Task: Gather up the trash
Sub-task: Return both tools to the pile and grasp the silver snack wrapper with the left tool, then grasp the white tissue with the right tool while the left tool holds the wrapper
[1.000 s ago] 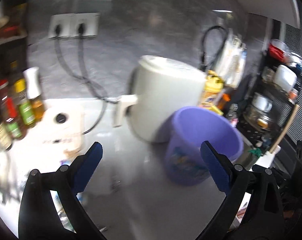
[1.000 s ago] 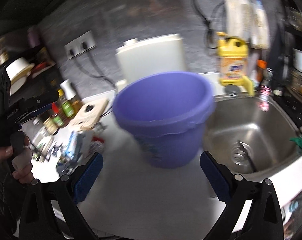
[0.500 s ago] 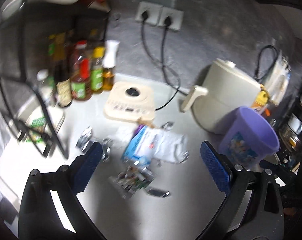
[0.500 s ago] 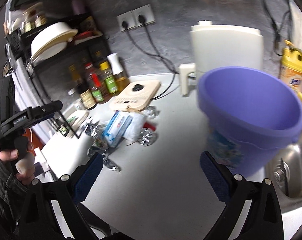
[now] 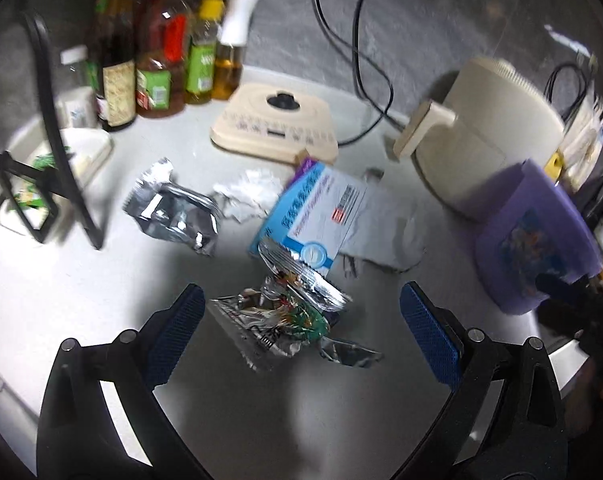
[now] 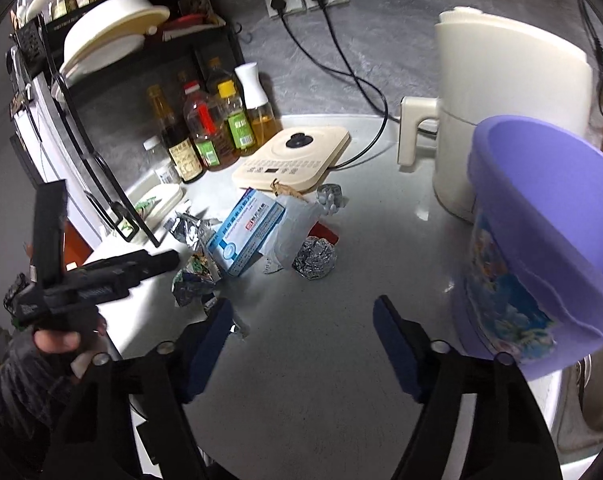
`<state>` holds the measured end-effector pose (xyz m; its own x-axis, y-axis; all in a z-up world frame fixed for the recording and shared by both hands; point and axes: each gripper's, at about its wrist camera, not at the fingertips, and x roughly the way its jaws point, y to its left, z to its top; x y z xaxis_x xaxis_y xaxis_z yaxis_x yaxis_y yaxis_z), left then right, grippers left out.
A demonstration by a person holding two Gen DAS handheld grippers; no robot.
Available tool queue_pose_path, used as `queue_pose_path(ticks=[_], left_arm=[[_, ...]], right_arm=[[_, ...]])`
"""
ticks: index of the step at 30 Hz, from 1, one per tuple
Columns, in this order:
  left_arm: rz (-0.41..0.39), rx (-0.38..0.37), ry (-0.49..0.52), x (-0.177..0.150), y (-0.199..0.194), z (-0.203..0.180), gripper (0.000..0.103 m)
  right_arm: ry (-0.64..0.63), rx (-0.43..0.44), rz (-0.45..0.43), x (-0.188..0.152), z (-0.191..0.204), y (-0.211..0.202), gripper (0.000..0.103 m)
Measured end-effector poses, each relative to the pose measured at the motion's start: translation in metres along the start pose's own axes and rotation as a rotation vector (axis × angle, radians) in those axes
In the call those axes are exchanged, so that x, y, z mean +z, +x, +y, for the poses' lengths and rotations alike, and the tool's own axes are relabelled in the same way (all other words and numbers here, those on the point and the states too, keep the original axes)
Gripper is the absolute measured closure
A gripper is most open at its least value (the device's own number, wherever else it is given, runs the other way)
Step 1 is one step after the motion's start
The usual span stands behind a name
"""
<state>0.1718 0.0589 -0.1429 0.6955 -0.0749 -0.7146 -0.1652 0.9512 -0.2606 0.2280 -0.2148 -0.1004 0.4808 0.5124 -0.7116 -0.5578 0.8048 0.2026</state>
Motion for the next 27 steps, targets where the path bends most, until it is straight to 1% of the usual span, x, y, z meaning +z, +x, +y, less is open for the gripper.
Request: queue_pose_path(ticks=[1,4,6,8,10,12,13,14,15,17,21,23,25,27], left_arm=[[0.013,0.012,0.009,-0.002,0.01,-0.001,0.006],[0.04,0.011,0.009,-0.009,0.032,-0.002,0.006],[0.048,0.031,0.014,-0.011,0.041,-0.003,0.006],[0.038,0.049,0.009,-0.014,0.046,-0.003,0.007],[0.022,0.051,-0.01,-0.014,0.044,-0.002,0.024],[0.032,0.045,-0.017,-0.015,0.042,-0.001,0.055],[0.035,0.042,-0.02,-0.014,0.041,0.0,0.06],[0.035,0.038,-0.023,-0.014,0.039,0.0,0.069],[0.03,0.034,-0.028,-0.014,0.036,0.002,0.075],[0.012,0.037,-0.04,-0.012,0.025,0.005,0.083],[-0.036,0.051,-0.051,-0.007,0.003,0.012,0.087],[-0.061,0.069,-0.059,-0.004,-0.009,0.016,0.087],[-0.079,0.087,-0.067,-0.001,-0.017,0.021,0.087],[-0.09,0.105,-0.07,0.001,-0.023,0.026,0.087]], right_arm=[[0.0,0.002,0.008,0.001,0.0,0.003,0.038],[-0.008,0.0,0.023,0.001,-0.001,0.01,0.04],[-0.017,-0.004,0.039,0.001,-0.003,0.015,0.04],[-0.019,-0.005,0.048,0.003,-0.004,0.021,0.041],[-0.018,-0.002,0.054,0.007,-0.006,0.027,0.044],[-0.018,0.008,0.051,0.012,-0.006,0.033,0.047],[-0.018,0.012,0.049,0.014,-0.006,0.036,0.05],[-0.017,0.018,0.049,0.019,-0.007,0.041,0.052],[-0.013,0.026,0.052,0.022,-0.007,0.046,0.055],[-0.007,0.041,0.054,0.026,-0.007,0.052,0.056],[0.003,0.059,0.057,0.038,-0.008,0.071,0.056],[0.007,0.061,0.06,0.043,-0.009,0.08,0.049],[0.022,0.054,0.054,0.048,-0.011,0.09,0.036],[0.034,0.053,0.052,0.054,-0.011,0.1,0.032]])
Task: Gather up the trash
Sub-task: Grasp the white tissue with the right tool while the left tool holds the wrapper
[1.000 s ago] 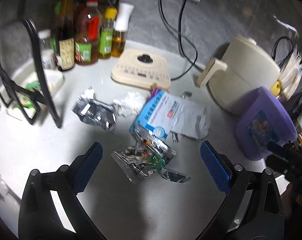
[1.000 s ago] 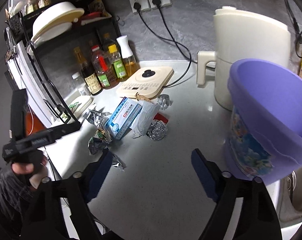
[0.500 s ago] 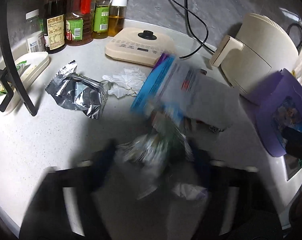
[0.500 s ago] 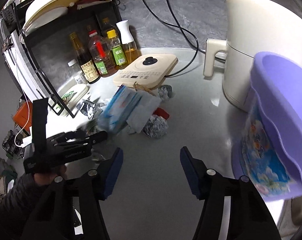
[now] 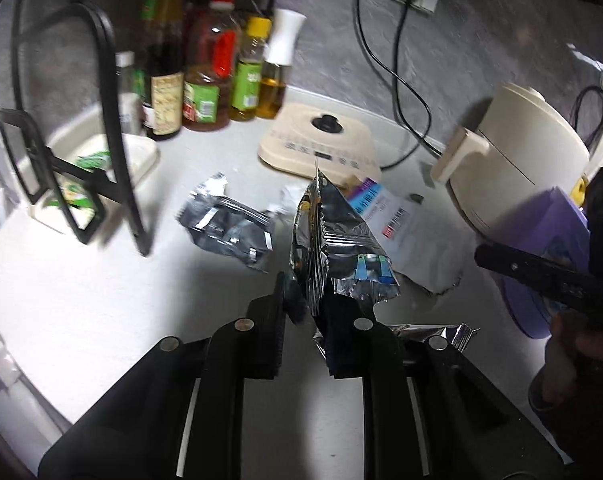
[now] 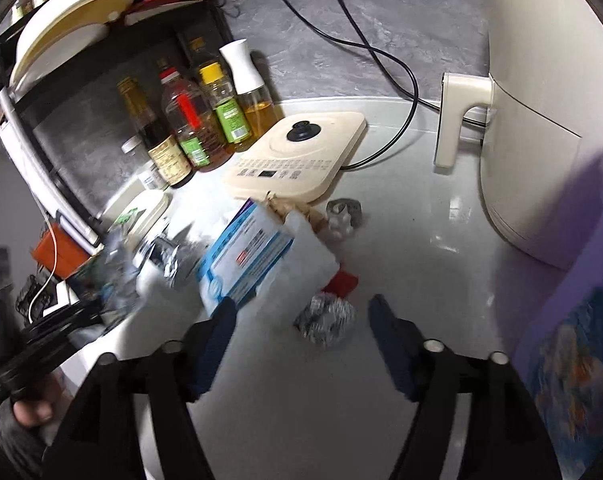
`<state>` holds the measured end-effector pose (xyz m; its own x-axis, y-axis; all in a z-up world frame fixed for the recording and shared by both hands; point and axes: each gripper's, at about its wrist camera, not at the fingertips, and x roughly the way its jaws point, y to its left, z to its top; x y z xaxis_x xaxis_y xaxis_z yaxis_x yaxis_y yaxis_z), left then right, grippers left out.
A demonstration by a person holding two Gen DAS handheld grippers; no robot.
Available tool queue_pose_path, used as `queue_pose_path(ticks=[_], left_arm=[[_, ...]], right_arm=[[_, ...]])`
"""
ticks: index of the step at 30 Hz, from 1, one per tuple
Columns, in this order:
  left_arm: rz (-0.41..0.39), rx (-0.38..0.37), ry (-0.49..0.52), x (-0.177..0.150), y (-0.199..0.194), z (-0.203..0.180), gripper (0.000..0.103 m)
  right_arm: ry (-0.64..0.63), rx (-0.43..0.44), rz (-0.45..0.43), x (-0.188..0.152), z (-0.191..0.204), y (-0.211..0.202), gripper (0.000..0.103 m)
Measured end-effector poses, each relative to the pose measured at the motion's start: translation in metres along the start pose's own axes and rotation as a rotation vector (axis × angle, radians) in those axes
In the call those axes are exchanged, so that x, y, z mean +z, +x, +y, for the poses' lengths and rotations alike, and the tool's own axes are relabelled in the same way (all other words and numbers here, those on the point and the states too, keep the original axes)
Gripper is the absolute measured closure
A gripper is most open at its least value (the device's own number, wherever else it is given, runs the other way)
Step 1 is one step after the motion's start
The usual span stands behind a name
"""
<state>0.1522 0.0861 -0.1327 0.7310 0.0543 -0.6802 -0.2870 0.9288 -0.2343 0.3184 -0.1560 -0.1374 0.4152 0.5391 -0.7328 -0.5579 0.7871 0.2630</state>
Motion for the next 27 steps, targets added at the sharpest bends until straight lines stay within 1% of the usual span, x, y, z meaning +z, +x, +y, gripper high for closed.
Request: queue_pose_path(ticks=[3,5,6,7,8,9,11,12,17,21,27], left_arm=[[-0.008,0.016,-0.009,0.002,-0.005,0.008,0.087],[-0.015,0.023,-0.01,0.003,-0.008,0.012,0.087],[-0.016,0.026,-0.008,0.004,-0.009,0.014,0.087],[-0.016,0.028,-0.004,0.005,-0.01,0.014,0.087],[-0.016,0.028,-0.001,0.005,-0.011,0.014,0.087],[-0.016,0.028,0.003,0.006,-0.012,0.014,0.087],[-0.023,0.028,0.013,0.01,-0.018,0.012,0.087],[-0.03,0.024,0.02,0.013,-0.022,0.01,0.087],[-0.061,0.01,0.034,0.032,-0.039,0.002,0.087],[-0.089,-0.002,0.059,0.048,-0.051,-0.007,0.087],[-0.13,-0.032,0.094,0.068,-0.067,-0.024,0.087]], right_arm=[[0.012,-0.009,0.003,0.007,-0.002,0.015,0.029],[0.037,-0.02,0.01,0.011,-0.006,0.025,0.029],[0.049,-0.017,0.009,0.012,-0.008,0.028,0.033],[0.06,-0.006,0.01,0.013,-0.011,0.031,0.059],[0.064,0.007,0.022,0.013,-0.012,0.034,0.082],[0.069,0.016,0.046,0.013,-0.013,0.038,0.101],[0.079,0.002,0.012,0.015,-0.012,0.031,0.101],[0.06,0.003,-0.012,0.016,-0.007,0.022,0.101],[0.019,0.019,-0.058,0.025,0.012,-0.008,0.101],[0.001,0.041,-0.122,0.034,0.025,-0.038,0.101],[-0.009,0.079,-0.2,0.041,0.034,-0.084,0.101]])
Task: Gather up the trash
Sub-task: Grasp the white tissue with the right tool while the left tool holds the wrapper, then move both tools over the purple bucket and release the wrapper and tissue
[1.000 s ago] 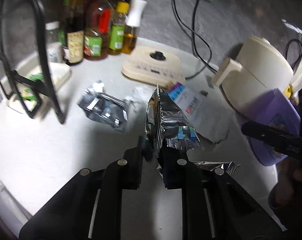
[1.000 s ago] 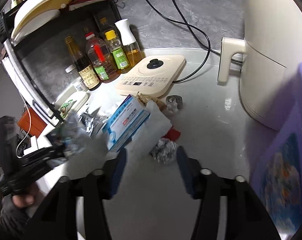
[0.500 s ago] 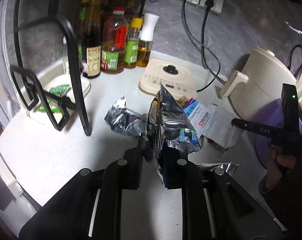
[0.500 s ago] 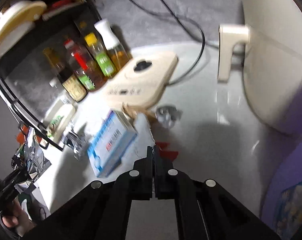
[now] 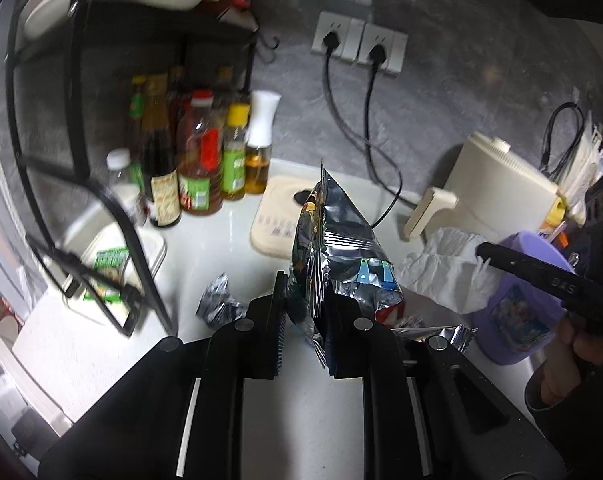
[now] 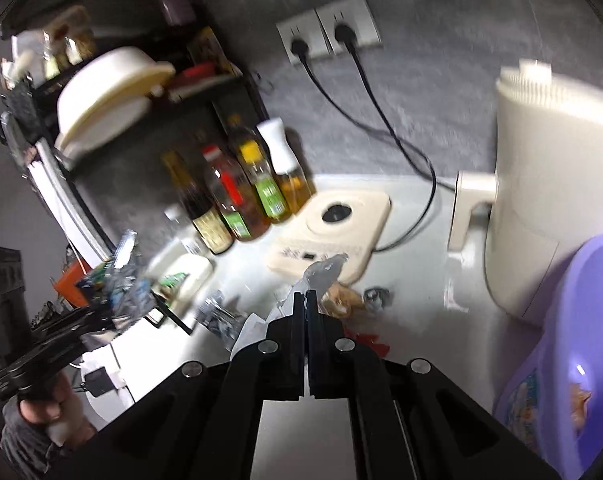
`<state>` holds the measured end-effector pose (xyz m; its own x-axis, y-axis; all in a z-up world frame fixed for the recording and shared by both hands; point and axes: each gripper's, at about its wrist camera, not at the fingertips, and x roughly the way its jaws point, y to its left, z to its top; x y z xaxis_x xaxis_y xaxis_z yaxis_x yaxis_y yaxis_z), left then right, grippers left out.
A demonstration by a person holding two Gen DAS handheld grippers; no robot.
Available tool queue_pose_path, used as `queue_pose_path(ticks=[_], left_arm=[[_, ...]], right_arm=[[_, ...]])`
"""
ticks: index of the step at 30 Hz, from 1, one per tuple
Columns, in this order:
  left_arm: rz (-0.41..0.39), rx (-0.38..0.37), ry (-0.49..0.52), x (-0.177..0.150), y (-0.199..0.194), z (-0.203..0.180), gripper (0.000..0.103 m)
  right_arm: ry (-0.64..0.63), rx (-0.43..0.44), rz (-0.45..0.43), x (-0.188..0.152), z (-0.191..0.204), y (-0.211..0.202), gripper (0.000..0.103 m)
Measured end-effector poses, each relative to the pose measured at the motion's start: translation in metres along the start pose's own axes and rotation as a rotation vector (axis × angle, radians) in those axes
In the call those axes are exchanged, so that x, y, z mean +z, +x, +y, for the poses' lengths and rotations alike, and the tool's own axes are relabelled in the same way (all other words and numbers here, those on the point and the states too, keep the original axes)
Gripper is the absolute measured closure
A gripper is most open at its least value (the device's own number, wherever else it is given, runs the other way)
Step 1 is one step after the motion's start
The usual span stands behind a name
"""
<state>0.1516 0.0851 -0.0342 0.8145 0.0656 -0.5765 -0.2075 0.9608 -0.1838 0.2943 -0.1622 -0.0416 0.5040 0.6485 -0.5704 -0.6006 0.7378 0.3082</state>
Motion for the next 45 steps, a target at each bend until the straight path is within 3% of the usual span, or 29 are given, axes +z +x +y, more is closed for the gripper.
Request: queue_pose_path(ticks=[11,24,26,27,28,29,30,33,45], left_arm=[[-0.056,-0.155,0.082,0.034,0.008,-0.06,0.087],[-0.039,-0.352,0.196,0.04,0.032,-0.149,0.087],[-0.036,-0.373,0.206,0.041,0.035,-0.16,0.087],[-0.034,-0.386,0.215,0.042,0.036,-0.167,0.087],[-0.033,-0.396,0.223,0.042,0.037,-0.173,0.087],[-0.032,-0.407,0.234,0.042,0.038,-0.179,0.087],[-0.031,-0.416,0.242,0.042,0.039,-0.184,0.087],[-0.02,-0.452,0.269,0.041,0.042,-0.203,0.087],[0.031,-0.581,0.387,0.034,0.055,-0.277,0.087]], right_arm=[[0.018,-0.061,-0.156,0.018,-0.023,-0.088,0.101],[0.099,-0.266,-0.265,0.014,-0.083,-0.166,0.101],[0.12,-0.358,-0.283,0.012,-0.095,-0.177,0.097],[0.128,-0.392,-0.282,0.011,-0.1,-0.18,0.089],[0.141,-0.413,-0.273,0.009,-0.108,-0.186,0.053],[0.15,-0.413,-0.277,0.007,-0.112,-0.191,0.036],[0.162,-0.424,-0.31,0.002,-0.116,-0.201,0.028],[0.179,-0.48,-0.318,-0.011,-0.127,-0.22,0.028],[0.32,-0.557,-0.325,-0.062,-0.153,-0.266,0.028]])
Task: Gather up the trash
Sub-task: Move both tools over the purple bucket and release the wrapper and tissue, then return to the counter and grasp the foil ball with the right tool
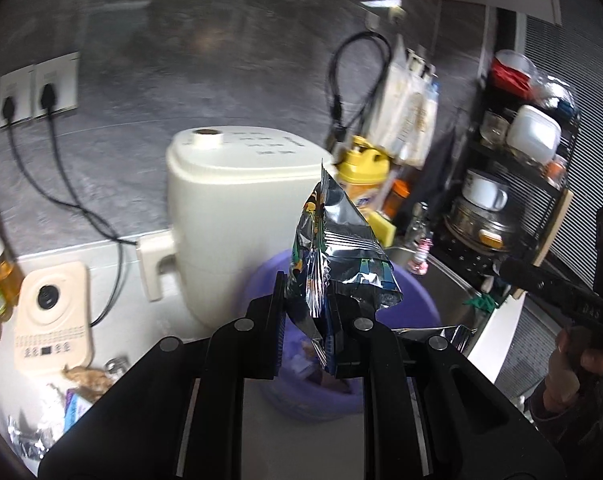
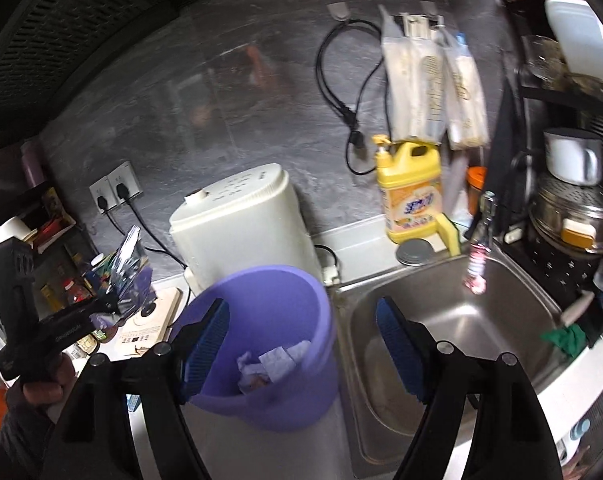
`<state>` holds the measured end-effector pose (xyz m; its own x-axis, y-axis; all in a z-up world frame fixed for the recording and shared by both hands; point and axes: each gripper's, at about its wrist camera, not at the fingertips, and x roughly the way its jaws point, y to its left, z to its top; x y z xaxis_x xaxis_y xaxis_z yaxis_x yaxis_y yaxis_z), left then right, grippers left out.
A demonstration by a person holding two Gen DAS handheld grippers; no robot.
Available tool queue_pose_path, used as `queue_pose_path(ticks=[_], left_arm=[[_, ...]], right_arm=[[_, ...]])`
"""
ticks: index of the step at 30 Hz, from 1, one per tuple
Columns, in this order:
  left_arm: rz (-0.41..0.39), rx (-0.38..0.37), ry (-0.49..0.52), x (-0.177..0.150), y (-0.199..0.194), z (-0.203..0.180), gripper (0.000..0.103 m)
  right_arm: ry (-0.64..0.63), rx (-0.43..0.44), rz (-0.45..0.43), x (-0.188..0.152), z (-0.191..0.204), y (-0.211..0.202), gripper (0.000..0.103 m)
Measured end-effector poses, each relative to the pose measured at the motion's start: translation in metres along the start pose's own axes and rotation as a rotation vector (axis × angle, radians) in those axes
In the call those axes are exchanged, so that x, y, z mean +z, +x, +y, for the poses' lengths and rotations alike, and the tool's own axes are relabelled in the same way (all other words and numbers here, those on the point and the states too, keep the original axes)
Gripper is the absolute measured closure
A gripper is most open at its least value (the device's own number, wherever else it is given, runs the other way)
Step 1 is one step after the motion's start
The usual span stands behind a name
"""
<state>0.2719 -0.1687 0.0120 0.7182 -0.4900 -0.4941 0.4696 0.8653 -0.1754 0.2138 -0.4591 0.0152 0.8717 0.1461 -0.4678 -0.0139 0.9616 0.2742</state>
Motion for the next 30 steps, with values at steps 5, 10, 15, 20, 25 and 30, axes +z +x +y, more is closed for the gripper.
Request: queue_pose_path(ticks=[5,10,15,20,25,30], left_arm=[[0.017,-0.057,0.038,0.007,0.018,-0.021,0.086],[-0.047,-0.017,0.075,0.01,0.014,-0.033,0.007],[-0.028,-0.006,0.067,0.003,0.005,-0.021,0.006],[-0.026,0.05,0.018,-0.008,-0.014,0.007,0.006],[-0.021,0.151,-0.049,-0.023,-0.04,0.044,0.006],[-0.018,0.253,-0.108,-0.042,-0.071,0.081,0.006]], right_arm=[[0.028,-0.032,-0.003,-0.006,-0.01,-0.011,0.028],[0.043,-0.059,-0.017,-0.012,-0.014,-0.022,0.019],[0.037,-0.034,-0.003,-0.02,-0.004,-0.021,0.011],[0.006,0.021,0.012,-0.023,0.018,-0.01,0.008],[-0.034,0.1,0.046,-0.03,0.049,0.006,0.008],[-0.08,0.17,0.088,-0.042,0.085,0.023,0.008]])
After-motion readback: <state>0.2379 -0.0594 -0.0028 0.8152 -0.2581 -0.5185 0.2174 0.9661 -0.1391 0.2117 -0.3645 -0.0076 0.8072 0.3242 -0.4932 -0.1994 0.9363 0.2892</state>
